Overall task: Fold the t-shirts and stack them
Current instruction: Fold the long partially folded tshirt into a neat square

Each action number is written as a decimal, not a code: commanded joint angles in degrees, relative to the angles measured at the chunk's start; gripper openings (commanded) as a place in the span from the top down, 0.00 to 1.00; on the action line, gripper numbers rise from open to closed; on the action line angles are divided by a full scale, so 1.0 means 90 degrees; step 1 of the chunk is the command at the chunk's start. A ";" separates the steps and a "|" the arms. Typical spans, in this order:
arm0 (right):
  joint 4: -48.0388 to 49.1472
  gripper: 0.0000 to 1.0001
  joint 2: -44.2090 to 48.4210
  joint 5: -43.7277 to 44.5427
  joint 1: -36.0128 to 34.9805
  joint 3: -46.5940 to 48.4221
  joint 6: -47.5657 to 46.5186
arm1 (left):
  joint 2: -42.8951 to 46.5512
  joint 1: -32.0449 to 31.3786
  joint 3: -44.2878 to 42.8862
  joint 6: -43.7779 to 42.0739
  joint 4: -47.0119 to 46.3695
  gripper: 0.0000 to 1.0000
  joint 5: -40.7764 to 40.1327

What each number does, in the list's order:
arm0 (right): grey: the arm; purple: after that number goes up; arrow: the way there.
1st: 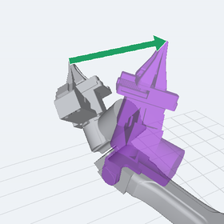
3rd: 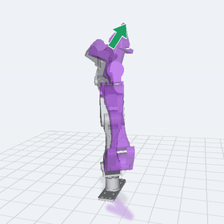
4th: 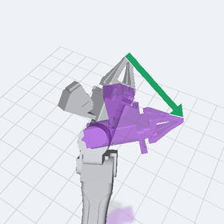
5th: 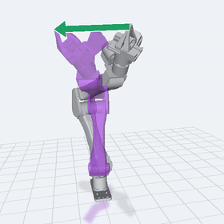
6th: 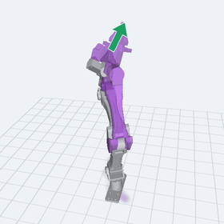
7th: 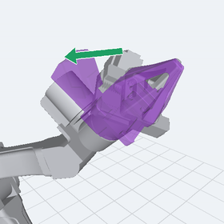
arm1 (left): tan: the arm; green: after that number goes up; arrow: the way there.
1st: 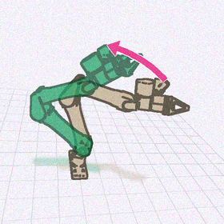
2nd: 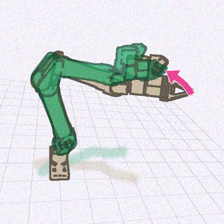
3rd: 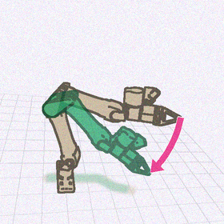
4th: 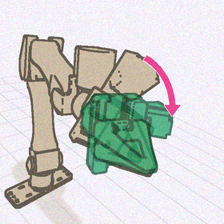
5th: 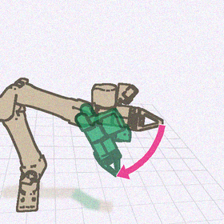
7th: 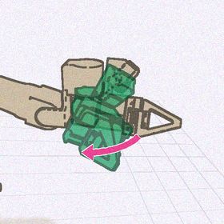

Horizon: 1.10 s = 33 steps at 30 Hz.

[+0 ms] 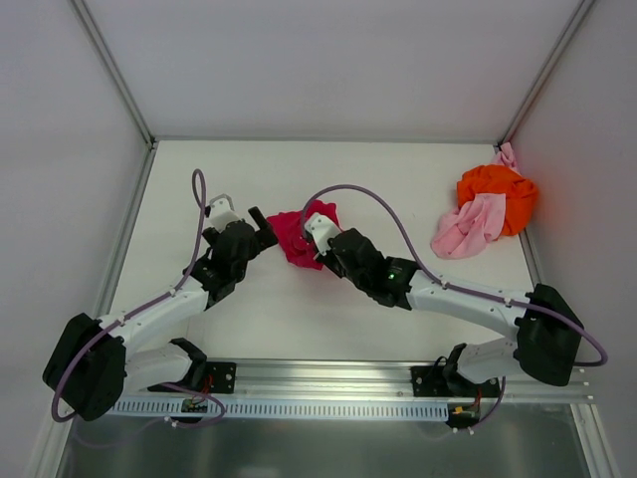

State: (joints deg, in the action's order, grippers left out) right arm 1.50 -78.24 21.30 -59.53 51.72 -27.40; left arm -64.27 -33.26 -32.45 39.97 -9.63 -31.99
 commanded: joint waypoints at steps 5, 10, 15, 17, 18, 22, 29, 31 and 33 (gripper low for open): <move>0.0312 0.99 0.0802 -0.0179 -0.0134 -0.0229 -0.0169 | 0.0120 0.0072 -0.0116 0.0071 -0.0298 0.01 -0.0186; 0.0205 0.99 0.1105 0.0268 -0.0426 -0.0317 -0.0383 | 0.0100 0.0072 -0.0145 0.0042 -0.0268 0.01 -0.0186; 0.0136 0.99 0.1397 0.0650 -0.0739 -0.0415 -0.0413 | 0.0032 0.0072 -0.0087 0.0110 -0.0297 0.01 -0.0128; 0.0165 0.99 0.1534 0.0758 -0.0817 -0.0532 -0.0413 | 0.0061 0.0072 -0.0057 0.0130 -0.0297 0.01 -0.0137; 0.0175 0.99 0.1631 0.0787 -0.0933 -0.0581 -0.0423 | 0.0109 0.0062 -0.0018 0.0130 -0.0288 0.01 -0.0157; 0.0176 0.99 0.2032 0.0895 -0.1091 -0.0718 -0.0394 | 0.0256 0.0062 0.0031 0.0120 -0.0220 0.01 -0.0234; 0.0058 0.99 0.2131 0.0846 -0.1189 -0.0543 -0.0510 | 0.0598 0.0072 0.0216 0.0081 -0.0132 0.01 -0.0323; -0.0077 0.99 0.1985 0.0749 -0.1179 -0.0271 -0.0598 | 0.0637 0.0072 0.0236 0.0052 -0.0093 0.01 -0.0352; -0.0456 0.99 0.1614 0.0555 -0.1140 0.0139 -0.0657 | 0.0666 0.0072 0.0236 0.0052 -0.0073 0.01 -0.0362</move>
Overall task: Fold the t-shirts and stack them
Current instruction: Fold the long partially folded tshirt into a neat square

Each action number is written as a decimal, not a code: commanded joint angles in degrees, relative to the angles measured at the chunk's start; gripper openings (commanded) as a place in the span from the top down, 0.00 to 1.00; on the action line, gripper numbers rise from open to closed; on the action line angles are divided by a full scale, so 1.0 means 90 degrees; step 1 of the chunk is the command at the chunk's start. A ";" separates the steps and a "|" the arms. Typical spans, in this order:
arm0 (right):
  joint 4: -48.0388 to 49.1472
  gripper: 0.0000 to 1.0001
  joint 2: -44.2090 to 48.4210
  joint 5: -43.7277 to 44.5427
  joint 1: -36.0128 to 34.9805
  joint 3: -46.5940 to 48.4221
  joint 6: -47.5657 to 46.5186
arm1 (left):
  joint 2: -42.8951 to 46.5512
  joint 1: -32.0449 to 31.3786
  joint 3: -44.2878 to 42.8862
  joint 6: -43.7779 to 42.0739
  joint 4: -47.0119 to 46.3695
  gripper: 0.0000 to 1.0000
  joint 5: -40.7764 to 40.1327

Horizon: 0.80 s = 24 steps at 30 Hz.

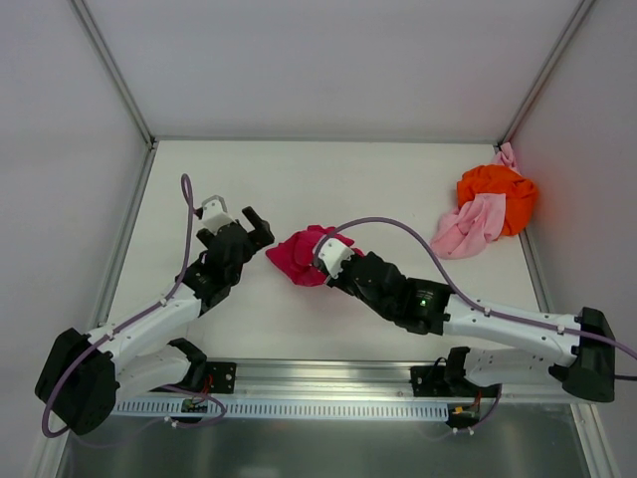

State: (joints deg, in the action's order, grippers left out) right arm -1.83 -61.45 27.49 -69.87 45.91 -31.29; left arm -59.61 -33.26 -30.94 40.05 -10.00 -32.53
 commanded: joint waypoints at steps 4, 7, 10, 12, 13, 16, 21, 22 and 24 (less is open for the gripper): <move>-0.0061 0.99 -0.0837 -0.0563 0.0184 0.1089 -0.0274 | 0.0295 0.0072 0.0127 0.0052 0.0047 0.01 -0.0321; -0.0100 0.99 -0.1276 -0.1265 0.0496 0.1352 -0.0244 | 0.0500 0.0062 0.0234 0.0032 0.0085 0.01 -0.0369; -0.0664 0.99 -0.1928 -0.2125 0.0877 0.1811 -0.0166 | 0.0628 0.0062 0.0273 0.0003 0.0144 0.01 -0.0438; -0.1074 0.99 -0.2272 -0.2214 0.0976 0.2261 -0.0108 | 0.0638 0.0062 0.0264 -0.0046 0.0154 0.01 -0.0467; -0.1173 0.99 -0.2554 -0.2320 0.1014 0.2349 -0.0069 | 0.0628 0.0062 0.0244 -0.0046 0.0173 0.01 -0.0496; -0.1165 0.99 -0.2985 -0.3041 0.1374 0.2487 0.0146 | 0.0569 0.0072 0.0254 -0.0046 0.0154 0.01 -0.0526; -0.1135 0.99 -0.3562 -0.4136 0.1942 0.2682 0.0303 | 0.0608 0.0072 0.0303 0.0012 0.0164 0.01 -0.0575; -0.1145 0.99 -0.3659 -0.4244 0.2020 0.2721 0.0312 | 0.0628 0.0072 0.0313 0.0032 0.0164 0.01 -0.0604; -0.1106 0.99 -0.3884 -0.4633 0.2235 0.2770 0.0332 | 0.0725 0.0072 0.0391 0.0042 0.0154 0.01 -0.0623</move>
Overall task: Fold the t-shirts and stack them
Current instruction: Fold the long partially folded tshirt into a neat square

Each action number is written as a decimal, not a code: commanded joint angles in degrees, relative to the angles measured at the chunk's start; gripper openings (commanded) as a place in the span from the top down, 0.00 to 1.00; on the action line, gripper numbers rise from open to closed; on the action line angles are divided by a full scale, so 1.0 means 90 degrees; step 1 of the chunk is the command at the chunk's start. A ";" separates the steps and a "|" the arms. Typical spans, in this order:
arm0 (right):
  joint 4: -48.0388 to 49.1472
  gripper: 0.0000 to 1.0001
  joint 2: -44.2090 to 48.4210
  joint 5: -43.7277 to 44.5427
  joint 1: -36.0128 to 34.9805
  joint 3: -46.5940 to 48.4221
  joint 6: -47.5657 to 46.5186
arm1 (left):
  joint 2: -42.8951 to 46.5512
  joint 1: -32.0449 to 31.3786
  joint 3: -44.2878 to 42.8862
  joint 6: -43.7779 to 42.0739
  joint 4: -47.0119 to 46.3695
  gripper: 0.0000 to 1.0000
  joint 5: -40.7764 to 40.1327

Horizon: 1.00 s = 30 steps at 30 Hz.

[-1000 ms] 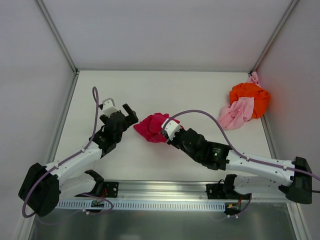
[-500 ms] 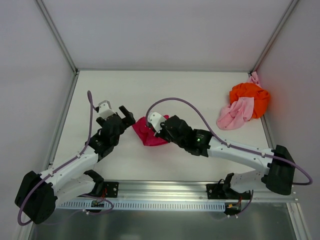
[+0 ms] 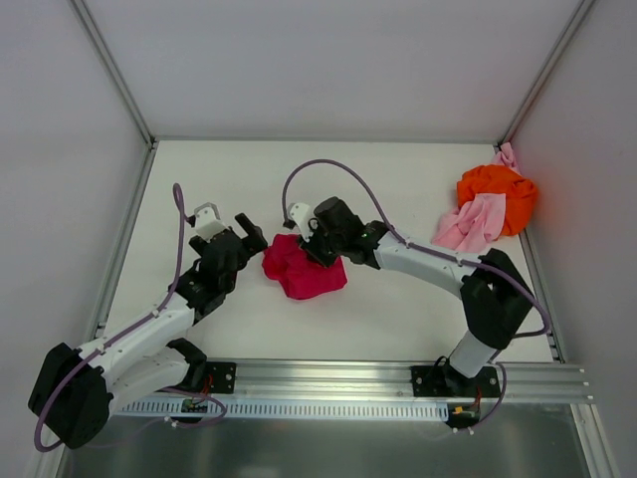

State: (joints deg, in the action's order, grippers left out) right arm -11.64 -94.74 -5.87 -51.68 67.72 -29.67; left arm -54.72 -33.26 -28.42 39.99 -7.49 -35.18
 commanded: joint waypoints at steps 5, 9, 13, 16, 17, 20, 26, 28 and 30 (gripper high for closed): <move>-0.0269 0.99 -0.0606 -0.1194 0.0517 0.0795 0.0065 | 0.0240 0.0072 0.0111 0.0020 -0.0115 0.01 -0.0349; -0.0805 0.99 -0.0918 -0.1359 0.0605 0.1554 -0.0140 | 0.0172 0.0072 0.0111 0.0000 -0.0145 0.01 -0.0378; -0.1811 0.92 -0.1377 -0.1341 0.0615 0.2531 -0.0394 | 0.0162 0.0082 0.0092 -0.0039 -0.0145 0.01 -0.0378; -0.2047 0.55 -0.1495 -0.1018 0.0606 0.2934 -0.0501 | 0.0210 0.0082 0.0111 -0.0058 -0.0135 0.01 -0.0398; -0.1969 0.47 -0.1495 -0.0873 0.0606 0.2895 -0.0512 | 0.0220 0.0091 0.0111 -0.0068 -0.0135 0.01 -0.0417; -0.1793 0.26 -0.1388 -0.0793 0.0596 0.2710 -0.0512 | 0.0201 0.0111 0.0121 -0.0078 -0.0145 0.01 -0.0398; -0.1345 0.20 -0.1037 -0.0218 0.0557 0.2222 -0.0502 | 0.0162 0.0131 0.0121 -0.0058 -0.0184 0.01 -0.0349; -0.0936 0.20 -0.0861 0.0471 0.0557 0.2085 -0.0444 | 0.0172 0.0140 0.0111 -0.0058 -0.0164 0.01 -0.0330; -0.0885 0.20 -0.0880 0.0981 0.0547 0.2201 -0.0453 | 0.0181 0.0140 0.0111 -0.0058 -0.0155 0.01 -0.0320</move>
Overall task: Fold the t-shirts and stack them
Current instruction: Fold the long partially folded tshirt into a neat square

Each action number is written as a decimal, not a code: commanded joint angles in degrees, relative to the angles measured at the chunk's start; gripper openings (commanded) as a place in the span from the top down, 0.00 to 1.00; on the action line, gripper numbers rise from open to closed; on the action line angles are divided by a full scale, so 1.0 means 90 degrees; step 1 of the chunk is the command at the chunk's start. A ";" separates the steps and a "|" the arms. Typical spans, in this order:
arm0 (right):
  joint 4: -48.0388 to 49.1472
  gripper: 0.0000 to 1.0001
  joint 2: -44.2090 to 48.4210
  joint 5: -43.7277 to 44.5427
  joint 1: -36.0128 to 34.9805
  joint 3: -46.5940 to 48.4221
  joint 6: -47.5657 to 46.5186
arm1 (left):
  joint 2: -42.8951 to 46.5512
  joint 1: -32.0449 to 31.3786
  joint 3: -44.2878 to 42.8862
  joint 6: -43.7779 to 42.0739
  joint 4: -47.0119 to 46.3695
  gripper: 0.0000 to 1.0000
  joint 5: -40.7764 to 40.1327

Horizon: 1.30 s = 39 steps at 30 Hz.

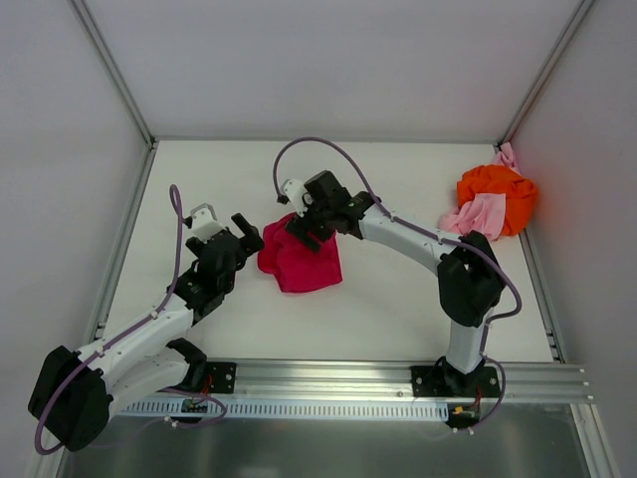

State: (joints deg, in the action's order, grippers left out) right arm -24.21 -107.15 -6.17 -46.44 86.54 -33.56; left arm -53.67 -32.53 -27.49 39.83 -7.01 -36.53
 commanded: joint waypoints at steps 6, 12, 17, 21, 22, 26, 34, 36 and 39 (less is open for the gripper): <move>0.1311 0.20 0.0383 0.1526 -0.0065 0.0052 -0.0128 | 0.0114 0.0060 0.0036 -0.0012 -0.0179 0.01 -0.0111; 0.1927 0.20 0.0363 0.1809 -0.0153 -0.0182 -0.0275 | 0.0123 0.0060 0.0036 -0.0051 -0.0169 0.01 -0.0052; 0.1831 0.20 -0.0172 0.1643 -0.0143 -0.0056 -0.0187 | 0.0192 0.0060 0.0114 -0.0100 -0.0334 0.01 0.0162; 0.1577 0.20 -0.0661 0.1594 -0.0143 0.0169 0.0036 | 0.0280 0.0050 0.0222 -0.0275 -0.0579 0.01 0.0494; 0.1528 0.20 -0.0711 0.1594 -0.0134 0.0218 0.0096 | 0.0318 0.0050 0.0212 -0.0256 -0.0560 0.01 0.0514; 0.1915 0.19 -0.0517 0.1973 -0.0143 -0.0238 0.0428 | 0.0553 0.0051 0.0348 -0.0198 -0.0511 0.01 0.0524; 0.3567 0.16 0.1308 0.3224 -0.0172 -0.2026 0.0594 | 0.0456 0.0060 0.0280 -0.0178 -0.0608 0.01 0.0709; 0.4065 0.15 0.1787 0.3420 -0.0173 -0.2523 0.0604 | 0.0358 0.0060 0.0261 -0.0198 -0.0676 0.01 0.0788; 0.4505 0.14 0.2169 0.3567 -0.0173 -0.2973 0.0526 | 0.0202 0.0060 0.0241 -0.0178 -0.0706 0.01 0.0827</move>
State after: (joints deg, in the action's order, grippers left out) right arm 6.35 -92.51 21.58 -47.62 62.81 -29.47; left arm -50.96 -32.51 -24.49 38.96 -10.35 -29.98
